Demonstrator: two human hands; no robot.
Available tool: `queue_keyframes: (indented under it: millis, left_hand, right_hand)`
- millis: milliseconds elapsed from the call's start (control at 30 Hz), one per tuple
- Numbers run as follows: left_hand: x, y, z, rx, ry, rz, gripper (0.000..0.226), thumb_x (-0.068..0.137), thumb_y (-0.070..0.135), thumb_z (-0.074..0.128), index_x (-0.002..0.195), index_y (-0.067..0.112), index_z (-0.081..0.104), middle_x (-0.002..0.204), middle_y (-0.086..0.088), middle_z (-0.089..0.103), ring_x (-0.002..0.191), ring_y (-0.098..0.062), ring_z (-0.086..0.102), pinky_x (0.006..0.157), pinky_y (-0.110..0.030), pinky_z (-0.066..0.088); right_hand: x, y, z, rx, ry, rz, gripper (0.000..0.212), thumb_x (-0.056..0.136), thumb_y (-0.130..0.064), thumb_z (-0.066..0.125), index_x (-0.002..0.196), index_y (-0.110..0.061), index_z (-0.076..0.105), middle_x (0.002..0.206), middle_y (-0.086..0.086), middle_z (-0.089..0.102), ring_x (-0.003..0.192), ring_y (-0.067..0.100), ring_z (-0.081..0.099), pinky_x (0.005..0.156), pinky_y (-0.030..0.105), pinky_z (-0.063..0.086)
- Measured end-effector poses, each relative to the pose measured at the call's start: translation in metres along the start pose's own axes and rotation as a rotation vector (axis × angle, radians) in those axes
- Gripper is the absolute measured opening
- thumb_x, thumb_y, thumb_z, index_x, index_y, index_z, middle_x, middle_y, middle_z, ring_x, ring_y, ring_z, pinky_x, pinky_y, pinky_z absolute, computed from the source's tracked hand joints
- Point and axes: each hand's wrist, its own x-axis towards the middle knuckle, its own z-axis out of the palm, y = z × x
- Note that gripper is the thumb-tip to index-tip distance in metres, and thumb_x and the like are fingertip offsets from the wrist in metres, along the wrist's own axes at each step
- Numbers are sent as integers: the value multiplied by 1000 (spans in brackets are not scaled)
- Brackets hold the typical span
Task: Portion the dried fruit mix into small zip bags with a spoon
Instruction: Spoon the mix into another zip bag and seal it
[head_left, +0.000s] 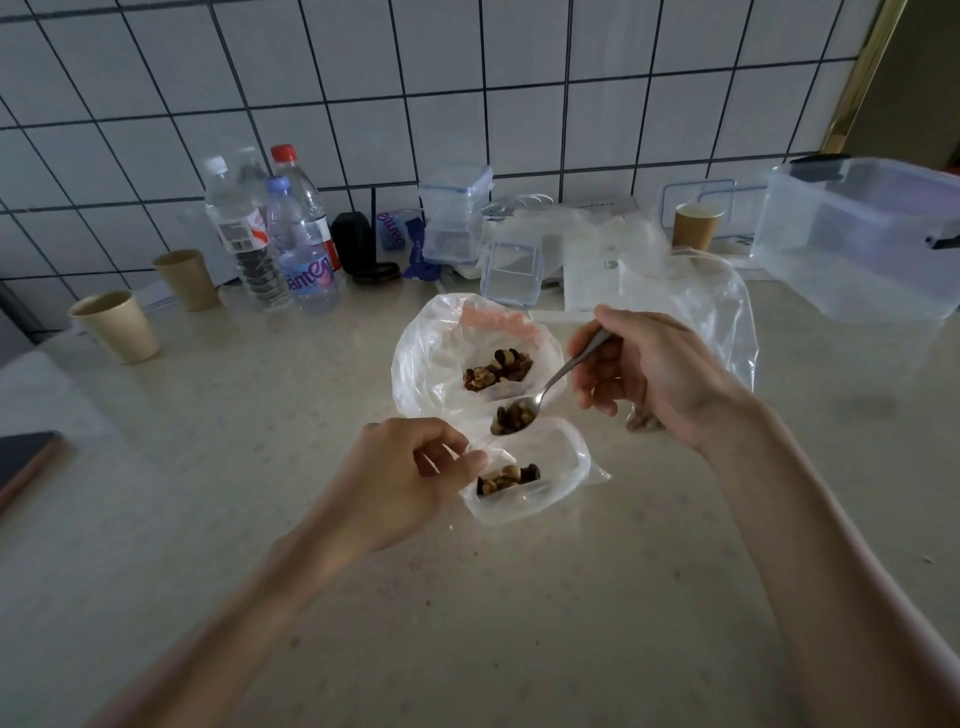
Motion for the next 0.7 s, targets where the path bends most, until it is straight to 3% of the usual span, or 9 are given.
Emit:
queue_keyframes:
  millis: [67,167,333,467,600,700]
  left_hand:
    - [-1,3,2,-37,-23,-27,12,93,41,74,87,31,78,74,15,75,65,-3,71,58,-11,47]
    - [1,10,-3,-143,-48,-77,13,96,32,72,88,24,78,71,3,77,64,-14,73,57,-27,53]
    - [6,8,-15,-183,-58,-144,13,96,33,72,91,23,79,69,1,76,62,-10,71,58,-23,56]
    - [7,1,-18,-94,-34,-134,13,95,40,72,89,30,77,69,3,76,65,-12,73,69,-31,58]
    - [10,-7,-24,-141,-26,-106,35,81,63,71,88,30,78,68,3,74,59,-8,70,59,-23,55]
    - [23,-15,-23,-203,159,-111,35,79,62,76,84,28,73,70,3,71,62,-11,67,60,-27,54]
  right_hand:
    - [-5,-3,1,-112,-101,-9,46,112,-29,37,93,-1,68,75,19,69,62,27,65,49,27,47]
    - [-9,-7,4,-257,-230,-63,46,112,-31,37,96,0,66,78,19,70,70,29,67,56,32,49]
    - [-10,-11,1,-364,-320,-204,46,111,-31,36,99,1,66,80,12,72,73,20,68,60,32,49]
    - [-5,-7,-2,-304,-261,-252,43,112,-27,35,99,0,66,82,16,71,76,29,69,59,34,48]
    - [2,2,4,-143,-67,-215,44,113,-27,37,100,1,68,82,17,72,72,31,68,54,32,48]
    - [9,9,9,-30,140,-118,44,113,-29,39,99,-1,70,83,16,75,72,31,71,52,32,50]
